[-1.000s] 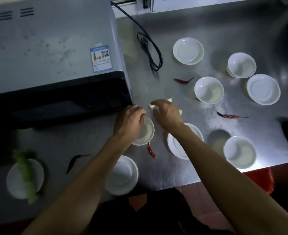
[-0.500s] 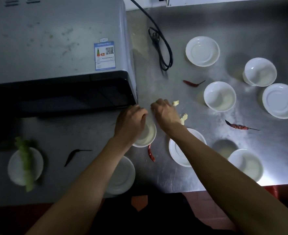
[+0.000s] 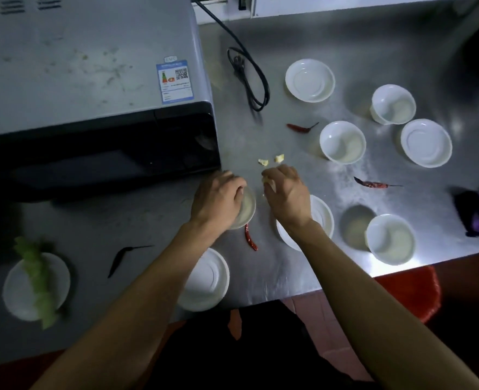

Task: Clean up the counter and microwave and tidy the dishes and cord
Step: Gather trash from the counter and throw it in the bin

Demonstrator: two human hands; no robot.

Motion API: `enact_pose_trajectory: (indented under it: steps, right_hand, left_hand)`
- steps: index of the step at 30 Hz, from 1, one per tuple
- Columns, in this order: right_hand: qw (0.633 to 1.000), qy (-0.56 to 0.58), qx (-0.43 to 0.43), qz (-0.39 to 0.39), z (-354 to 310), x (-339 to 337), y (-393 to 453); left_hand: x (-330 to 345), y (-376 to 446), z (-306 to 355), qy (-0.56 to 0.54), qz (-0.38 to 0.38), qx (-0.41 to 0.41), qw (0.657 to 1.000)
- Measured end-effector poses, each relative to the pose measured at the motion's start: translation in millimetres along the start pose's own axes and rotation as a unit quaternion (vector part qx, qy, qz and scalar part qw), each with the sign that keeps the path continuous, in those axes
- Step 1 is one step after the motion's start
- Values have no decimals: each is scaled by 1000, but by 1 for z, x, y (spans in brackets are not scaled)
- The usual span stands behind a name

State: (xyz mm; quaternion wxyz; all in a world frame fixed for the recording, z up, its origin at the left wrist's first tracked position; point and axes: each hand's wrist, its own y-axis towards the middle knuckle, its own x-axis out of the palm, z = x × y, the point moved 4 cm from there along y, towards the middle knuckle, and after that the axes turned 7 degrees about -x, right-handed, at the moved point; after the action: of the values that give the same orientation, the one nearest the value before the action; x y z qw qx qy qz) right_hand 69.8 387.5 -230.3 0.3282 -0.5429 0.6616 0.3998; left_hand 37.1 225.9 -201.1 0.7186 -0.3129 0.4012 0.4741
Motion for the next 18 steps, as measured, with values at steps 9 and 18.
enact_pose_trajectory:
  steps: [9, 18]
  right_hand:
    - [984, 38, 125, 123, -7, -65, -90]
    - [956, 11, 206, 210, 23, -131, -208]
  left_hand:
    - [3, -33, 41, 4, -18, 144, 989]
    - [38, -81, 138, -7, -64, 283, 957]
